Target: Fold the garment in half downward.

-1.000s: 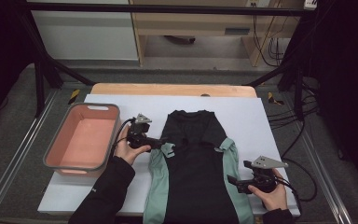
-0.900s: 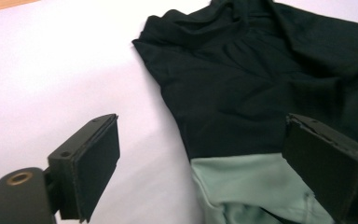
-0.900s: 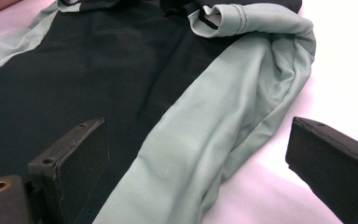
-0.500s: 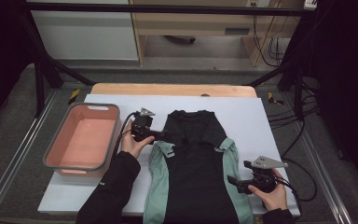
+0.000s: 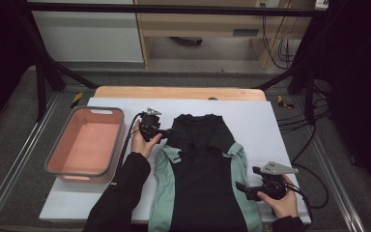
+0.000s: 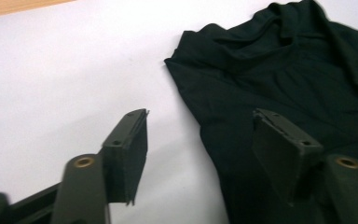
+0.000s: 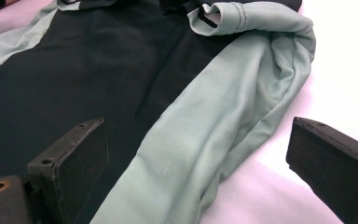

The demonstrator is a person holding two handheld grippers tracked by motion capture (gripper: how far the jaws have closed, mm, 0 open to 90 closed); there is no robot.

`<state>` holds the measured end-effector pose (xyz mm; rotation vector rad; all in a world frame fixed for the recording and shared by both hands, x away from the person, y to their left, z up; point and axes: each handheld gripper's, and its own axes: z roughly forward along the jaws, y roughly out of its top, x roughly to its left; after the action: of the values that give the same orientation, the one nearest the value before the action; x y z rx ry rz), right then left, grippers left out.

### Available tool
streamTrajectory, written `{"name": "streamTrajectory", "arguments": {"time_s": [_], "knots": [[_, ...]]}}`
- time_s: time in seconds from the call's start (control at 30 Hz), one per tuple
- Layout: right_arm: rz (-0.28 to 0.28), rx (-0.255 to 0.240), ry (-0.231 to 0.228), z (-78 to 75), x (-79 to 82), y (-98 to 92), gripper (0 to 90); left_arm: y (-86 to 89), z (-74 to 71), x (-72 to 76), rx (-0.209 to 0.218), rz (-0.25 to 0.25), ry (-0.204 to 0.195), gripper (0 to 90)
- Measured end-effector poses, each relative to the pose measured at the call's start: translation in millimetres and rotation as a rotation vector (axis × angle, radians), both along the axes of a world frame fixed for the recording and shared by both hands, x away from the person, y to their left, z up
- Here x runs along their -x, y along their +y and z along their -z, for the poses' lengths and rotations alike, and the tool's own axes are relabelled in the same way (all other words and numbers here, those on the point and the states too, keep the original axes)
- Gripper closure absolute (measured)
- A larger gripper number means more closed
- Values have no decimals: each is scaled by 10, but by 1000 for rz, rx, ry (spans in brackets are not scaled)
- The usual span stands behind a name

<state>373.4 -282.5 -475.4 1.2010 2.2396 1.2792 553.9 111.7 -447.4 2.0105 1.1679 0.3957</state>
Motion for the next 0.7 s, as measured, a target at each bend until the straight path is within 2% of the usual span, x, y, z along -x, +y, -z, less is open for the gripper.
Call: {"name": "streamTrajectory", "arguments": {"time_s": [0.1, 0.27, 0.5, 0.7], "knots": [[-1, 1, 0, 1, 0, 0, 62, -19, 46, -24, -6, 5, -1, 419], [-3, 1, -1, 5, -1, 3, 62, -49, 121, -54, -14, 14, 30, 468], [-5, 3, 1, 5, -2, 3, 62, -91, 176, -67, 18, 25, 69, 524], [-6, -1, 2, 4, -3, 4, 60, -146, 229, -66, 9, 39, 99, 561]]}}
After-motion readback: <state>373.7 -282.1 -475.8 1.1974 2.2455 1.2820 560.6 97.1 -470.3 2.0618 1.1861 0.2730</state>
